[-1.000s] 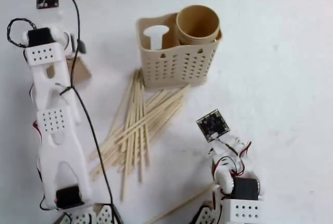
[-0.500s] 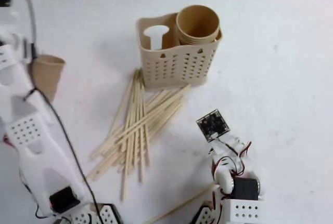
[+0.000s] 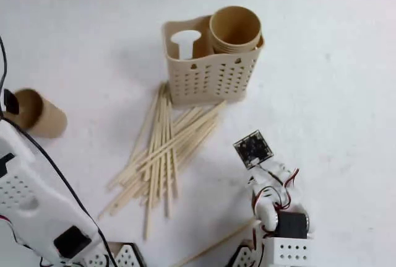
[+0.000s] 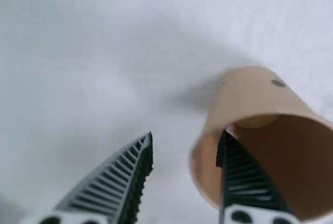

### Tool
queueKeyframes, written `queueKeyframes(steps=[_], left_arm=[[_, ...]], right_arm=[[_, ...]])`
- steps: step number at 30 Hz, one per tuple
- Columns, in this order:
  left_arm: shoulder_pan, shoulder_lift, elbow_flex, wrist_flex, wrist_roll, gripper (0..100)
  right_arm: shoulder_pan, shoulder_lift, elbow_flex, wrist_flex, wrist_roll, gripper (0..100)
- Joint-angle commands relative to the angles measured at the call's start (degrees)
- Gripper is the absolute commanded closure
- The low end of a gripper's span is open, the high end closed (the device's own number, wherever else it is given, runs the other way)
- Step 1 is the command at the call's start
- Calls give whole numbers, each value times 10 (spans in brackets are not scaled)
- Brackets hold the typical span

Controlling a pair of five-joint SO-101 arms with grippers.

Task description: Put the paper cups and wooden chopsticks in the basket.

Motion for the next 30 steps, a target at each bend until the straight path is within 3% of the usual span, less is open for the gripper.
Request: queueKeyframes(steps=[1, 8, 14, 20, 21, 25, 30], left_arm=[[-1, -47, 50, -26, -8, 789], [25, -46, 70, -27, -18, 789], [88, -46, 151, -62, -25, 795], [117, -52, 201, -126, -25, 986], [118, -54, 199, -126, -25, 975], [118, -72, 145, -91, -22, 977], [145, -129, 15, 22, 11, 977]], right_arm=[[-2, -7, 4, 2, 6, 981], [-3, -7, 4, 2, 6, 981], [-1, -7, 4, 2, 6, 981], [-1, -7, 4, 2, 6, 981], [-1, -7, 4, 2, 6, 981], [-2, -7, 4, 2, 6, 981], [-4, -7, 4, 2, 6, 981]])
